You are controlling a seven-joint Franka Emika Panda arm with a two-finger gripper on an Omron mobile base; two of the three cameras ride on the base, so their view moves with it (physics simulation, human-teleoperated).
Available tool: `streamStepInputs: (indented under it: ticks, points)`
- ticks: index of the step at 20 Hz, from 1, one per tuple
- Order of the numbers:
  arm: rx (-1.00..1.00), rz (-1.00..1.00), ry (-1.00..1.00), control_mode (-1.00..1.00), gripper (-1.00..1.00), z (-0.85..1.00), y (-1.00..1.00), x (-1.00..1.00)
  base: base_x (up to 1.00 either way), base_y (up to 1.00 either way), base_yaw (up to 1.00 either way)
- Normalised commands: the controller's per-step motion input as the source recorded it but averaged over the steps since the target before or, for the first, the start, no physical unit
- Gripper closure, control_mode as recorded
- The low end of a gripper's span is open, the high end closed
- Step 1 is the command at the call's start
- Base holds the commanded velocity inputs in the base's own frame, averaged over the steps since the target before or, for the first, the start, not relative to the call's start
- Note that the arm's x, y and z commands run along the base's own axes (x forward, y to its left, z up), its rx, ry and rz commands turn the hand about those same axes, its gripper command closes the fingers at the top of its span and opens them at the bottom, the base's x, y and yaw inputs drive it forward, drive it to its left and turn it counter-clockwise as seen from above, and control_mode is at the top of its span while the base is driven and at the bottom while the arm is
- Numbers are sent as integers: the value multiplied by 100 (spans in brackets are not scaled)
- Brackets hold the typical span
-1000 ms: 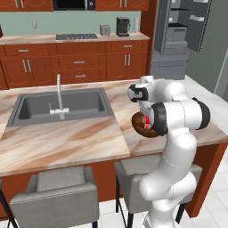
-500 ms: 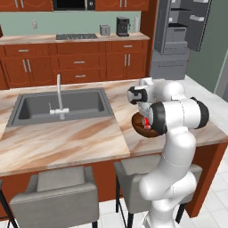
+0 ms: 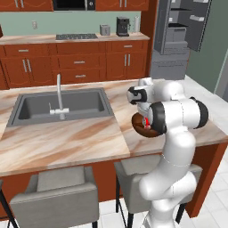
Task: Open the fridge, grab two sodas, and place both sodas inside the bowl with ice on the dining counter.
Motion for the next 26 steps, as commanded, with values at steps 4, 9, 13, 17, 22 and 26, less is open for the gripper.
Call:
streamStepInputs:
  ticks: [4, 9, 13, 17, 22, 26]
  points:
    - [3, 6, -8, -100, -100, 0, -3, -6, 0, 0, 0]
    - [1, 8, -23, -100, -100, 12, -7, -39, 0, 0, 0]
    - [0, 14, -36, -100, -100, 52, -13, -62, 0, 0, 0]
    - [0, 11, -30, -100, -100, 71, -13, -49, 0, 0, 0]
    - [0, 9, -21, -100, -100, 69, -9, -40, 0, 0, 0]
    - [0, 6, -17, -100, -100, 53, -2, -51, 0, 0, 0]
